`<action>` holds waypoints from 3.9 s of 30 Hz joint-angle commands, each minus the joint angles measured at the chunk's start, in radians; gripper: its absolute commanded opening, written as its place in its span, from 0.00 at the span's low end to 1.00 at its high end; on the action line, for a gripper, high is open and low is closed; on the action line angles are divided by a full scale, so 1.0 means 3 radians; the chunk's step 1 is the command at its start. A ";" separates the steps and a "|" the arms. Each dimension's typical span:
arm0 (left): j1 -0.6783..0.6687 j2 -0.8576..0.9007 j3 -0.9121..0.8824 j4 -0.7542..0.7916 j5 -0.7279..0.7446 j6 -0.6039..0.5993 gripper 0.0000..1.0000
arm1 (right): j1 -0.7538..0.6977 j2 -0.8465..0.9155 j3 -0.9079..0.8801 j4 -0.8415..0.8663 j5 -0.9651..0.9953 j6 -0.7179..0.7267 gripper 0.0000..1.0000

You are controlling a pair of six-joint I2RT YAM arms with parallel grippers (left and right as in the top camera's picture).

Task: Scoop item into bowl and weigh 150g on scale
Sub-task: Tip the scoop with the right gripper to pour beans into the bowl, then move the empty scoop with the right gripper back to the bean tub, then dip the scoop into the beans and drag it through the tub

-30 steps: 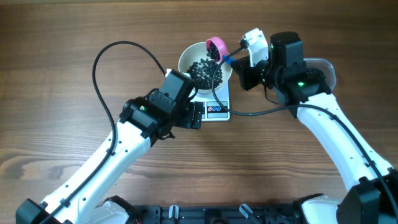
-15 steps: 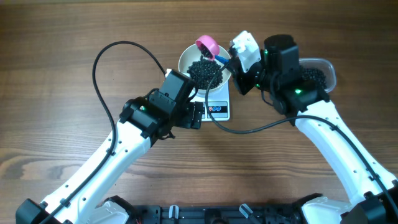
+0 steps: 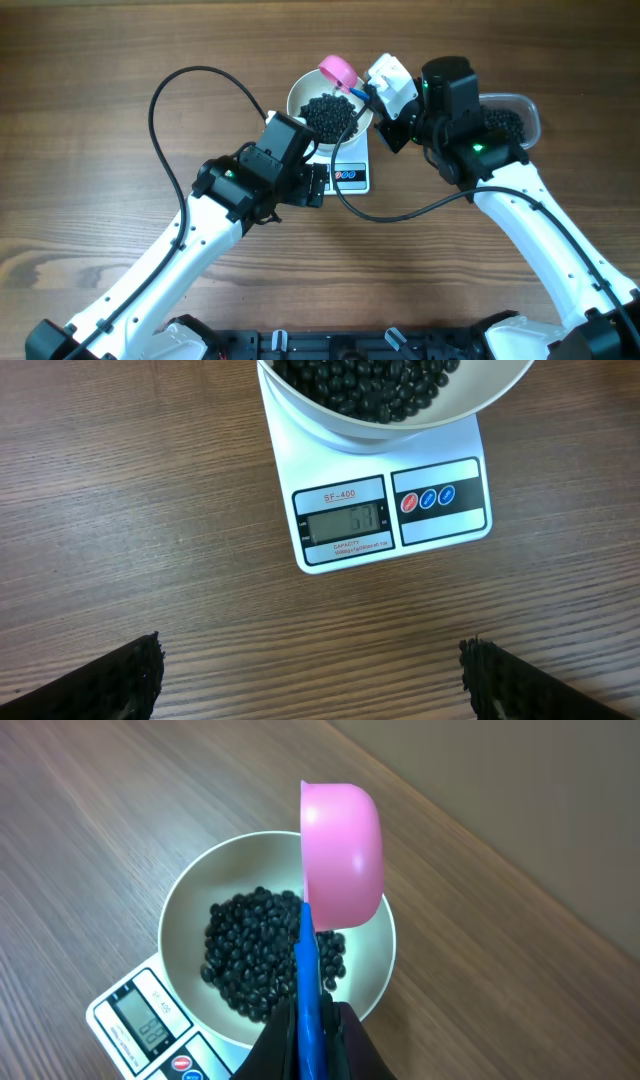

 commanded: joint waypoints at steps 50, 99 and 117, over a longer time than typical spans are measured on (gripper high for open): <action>0.0028 0.0027 -0.0022 0.0009 0.0018 0.0052 1.00 | -0.2162 -0.0219 0.0086 -0.1383 0.0587 0.0352 0.04; 0.0028 0.0027 -0.0022 0.0009 0.0018 0.0052 1.00 | -0.2157 0.0332 0.0067 -0.1288 -0.0043 0.0362 0.04; 0.0028 0.0027 -0.0022 0.0009 0.0018 0.0052 1.00 | -0.2158 0.0332 0.0067 -0.1464 -0.0426 0.0436 0.04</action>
